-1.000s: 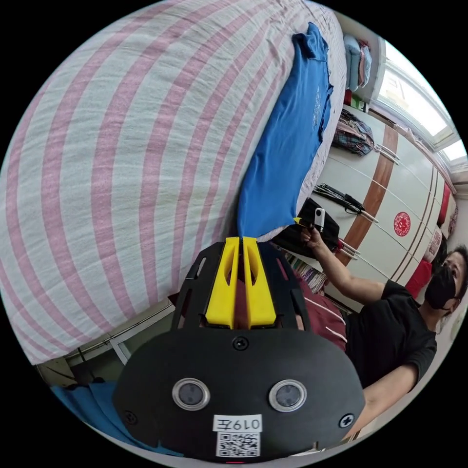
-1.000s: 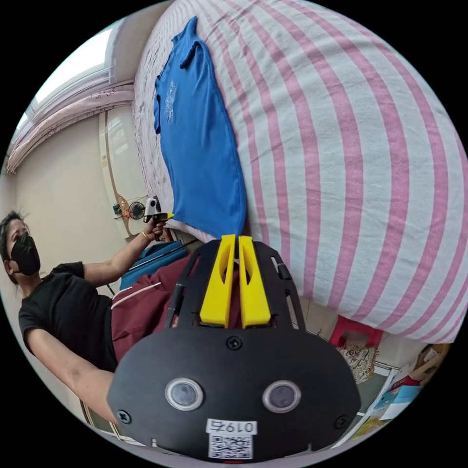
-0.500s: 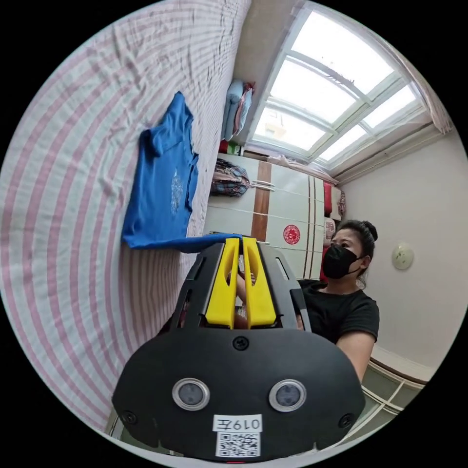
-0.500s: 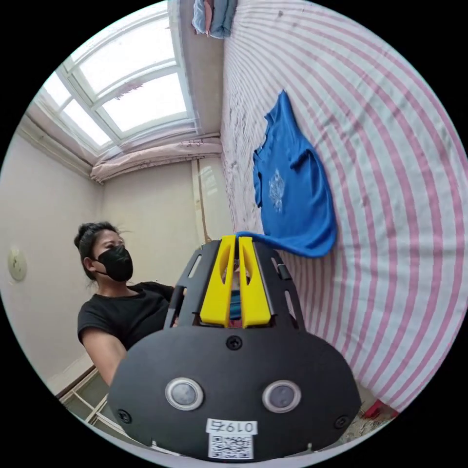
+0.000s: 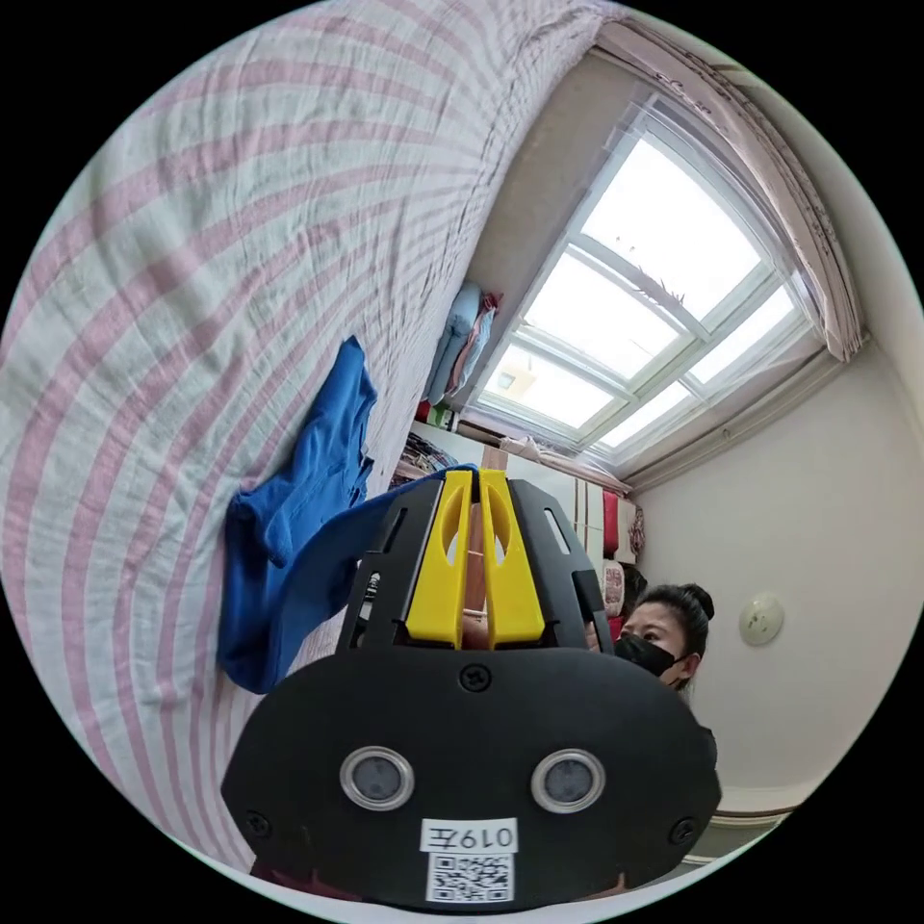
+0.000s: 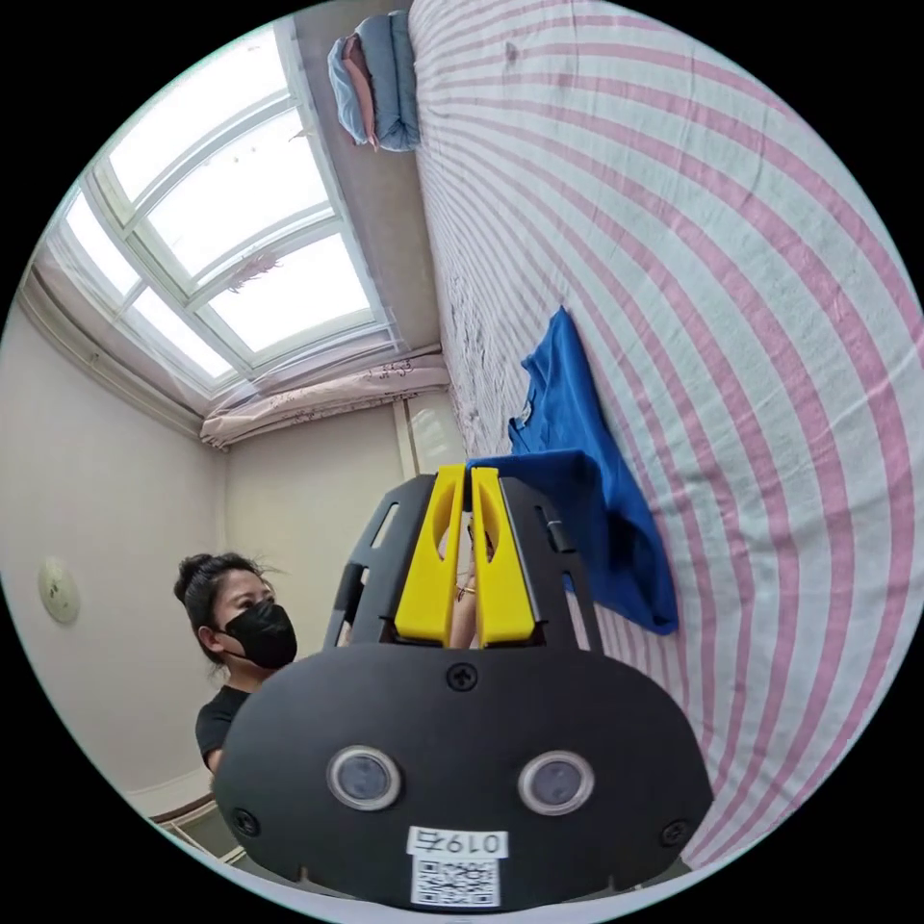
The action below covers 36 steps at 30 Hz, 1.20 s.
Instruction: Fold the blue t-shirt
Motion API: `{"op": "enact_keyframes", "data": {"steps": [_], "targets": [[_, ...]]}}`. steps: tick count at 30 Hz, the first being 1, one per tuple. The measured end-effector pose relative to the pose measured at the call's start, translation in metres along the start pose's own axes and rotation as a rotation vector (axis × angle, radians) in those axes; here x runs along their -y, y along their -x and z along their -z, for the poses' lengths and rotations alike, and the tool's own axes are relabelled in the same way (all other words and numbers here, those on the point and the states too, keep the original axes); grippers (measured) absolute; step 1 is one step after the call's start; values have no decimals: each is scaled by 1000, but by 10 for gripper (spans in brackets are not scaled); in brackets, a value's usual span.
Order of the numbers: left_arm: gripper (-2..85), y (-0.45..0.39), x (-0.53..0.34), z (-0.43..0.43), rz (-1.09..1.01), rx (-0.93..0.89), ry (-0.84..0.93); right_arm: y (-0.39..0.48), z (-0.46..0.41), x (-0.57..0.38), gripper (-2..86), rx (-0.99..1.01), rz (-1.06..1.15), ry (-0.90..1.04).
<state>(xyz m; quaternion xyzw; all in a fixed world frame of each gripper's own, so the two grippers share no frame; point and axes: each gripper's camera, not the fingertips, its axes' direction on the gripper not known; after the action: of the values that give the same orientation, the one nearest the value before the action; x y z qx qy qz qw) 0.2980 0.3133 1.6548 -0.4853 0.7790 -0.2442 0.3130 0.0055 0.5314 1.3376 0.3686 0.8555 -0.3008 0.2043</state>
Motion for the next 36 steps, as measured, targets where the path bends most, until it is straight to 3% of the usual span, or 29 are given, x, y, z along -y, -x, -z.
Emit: {"op": "enact_keyframes", "data": {"steps": [17,21,26,32,36], "targets": [[36,-22,19,-94,208,-21,-190,-38,-71,118,10,75,-141,-208],[69,-29,11,-122,201,-51,-276,-47,-93,132,52,52,-153,-258],[96,-49,5,-161,155,-56,-215,-45,-127,147,100,12,-106,-238],[70,-114,-9,-215,-91,246,-73,-24,-179,151,100,-124,33,-184],[47,-172,-31,-276,-386,633,31,-16,-219,150,108,-159,79,-189]]}}
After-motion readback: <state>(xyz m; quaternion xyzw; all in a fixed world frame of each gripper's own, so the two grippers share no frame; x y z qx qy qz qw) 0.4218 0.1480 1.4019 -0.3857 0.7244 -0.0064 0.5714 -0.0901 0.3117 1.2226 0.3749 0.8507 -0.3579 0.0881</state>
